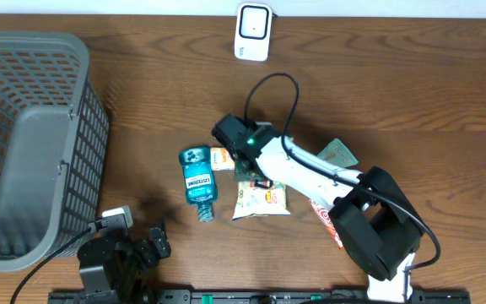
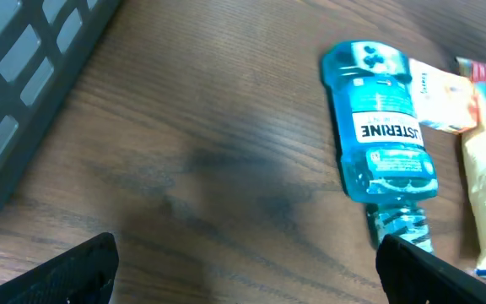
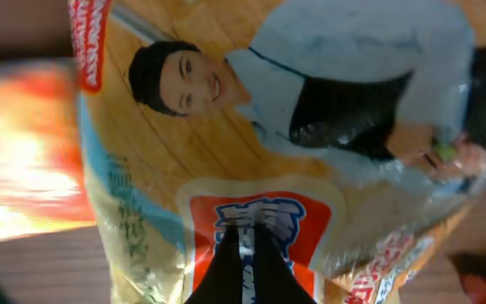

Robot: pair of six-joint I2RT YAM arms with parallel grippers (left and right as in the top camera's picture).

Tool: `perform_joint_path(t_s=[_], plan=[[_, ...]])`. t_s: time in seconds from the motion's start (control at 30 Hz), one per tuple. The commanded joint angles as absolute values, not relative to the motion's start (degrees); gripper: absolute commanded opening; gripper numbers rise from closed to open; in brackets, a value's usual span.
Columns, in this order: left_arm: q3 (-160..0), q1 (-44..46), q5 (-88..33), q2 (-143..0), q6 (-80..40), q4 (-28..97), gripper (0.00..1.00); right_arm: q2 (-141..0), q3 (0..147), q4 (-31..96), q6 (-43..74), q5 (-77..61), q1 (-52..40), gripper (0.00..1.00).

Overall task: Scan the item barcode
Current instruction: 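Lower the right gripper onto the yellow chip bag and close on it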

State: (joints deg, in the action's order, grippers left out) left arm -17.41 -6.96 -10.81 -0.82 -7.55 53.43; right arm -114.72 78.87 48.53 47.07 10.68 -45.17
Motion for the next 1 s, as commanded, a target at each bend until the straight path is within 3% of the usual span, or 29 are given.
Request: perform_joint_path(t_s=[0.0,0.43,0.63,0.97], plan=[[-17.23,-7.01,-10.96,-0.67,-7.79,55.70,0.98,-115.44,75.35,52.97,49.36,10.15,-44.18,0.01],[-17.23,-7.01,-10.96,-0.67,-7.79,55.68,0.98,-103.61,89.95,70.08,41.58,9.82,-36.32,0.01],[-17.23,-7.01,-10.94,-0.67,-7.81,55.70,0.98,-101.69,83.81,71.48,44.97,7.90,-40.01,0.02],[-17.23,-7.01,-10.96,-0.67,-7.79,55.70,0.98,-101.91,62.24,56.23,54.43,5.19,-45.69,0.09]])
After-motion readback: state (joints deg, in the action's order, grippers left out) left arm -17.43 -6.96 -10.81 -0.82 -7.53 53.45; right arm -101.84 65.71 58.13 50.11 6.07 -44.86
